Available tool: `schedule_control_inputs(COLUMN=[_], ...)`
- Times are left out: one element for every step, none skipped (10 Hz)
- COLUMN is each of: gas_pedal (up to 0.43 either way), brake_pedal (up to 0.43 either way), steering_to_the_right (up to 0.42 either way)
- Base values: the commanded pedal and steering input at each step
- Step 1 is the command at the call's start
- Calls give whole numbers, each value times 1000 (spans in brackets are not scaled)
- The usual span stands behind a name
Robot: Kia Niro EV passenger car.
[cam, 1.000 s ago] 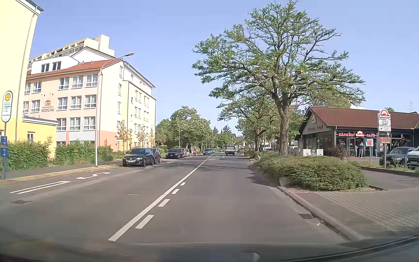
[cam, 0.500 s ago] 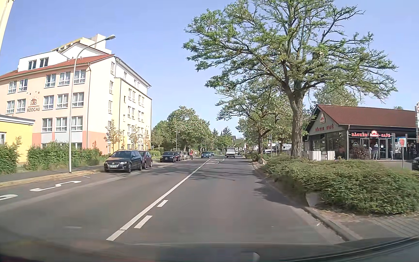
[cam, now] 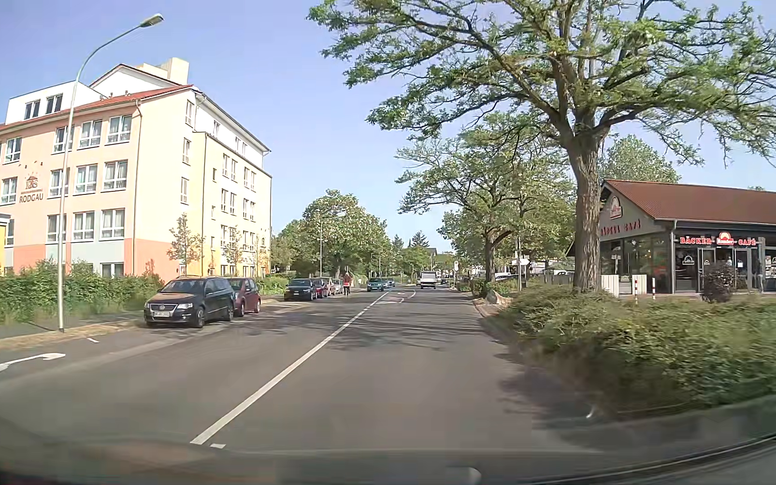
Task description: Follow the waypoints while adhering to traffic rules and regulations
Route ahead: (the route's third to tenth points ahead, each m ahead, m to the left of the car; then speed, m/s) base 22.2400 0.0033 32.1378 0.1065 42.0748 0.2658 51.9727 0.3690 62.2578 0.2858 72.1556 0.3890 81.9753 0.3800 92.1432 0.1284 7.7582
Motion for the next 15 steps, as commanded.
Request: schedule_control_inputs(gas_pedal=[79,79,79,79,79,79,79,79,79,79,79,79,79,79,79], brake_pedal=[30,30,30,30,30,30,30,30,30,30,30,24,30,30,24], steering_to_the_right=[2,3,4,9,13,14,14,14,14,14,13,14,13,13,12])
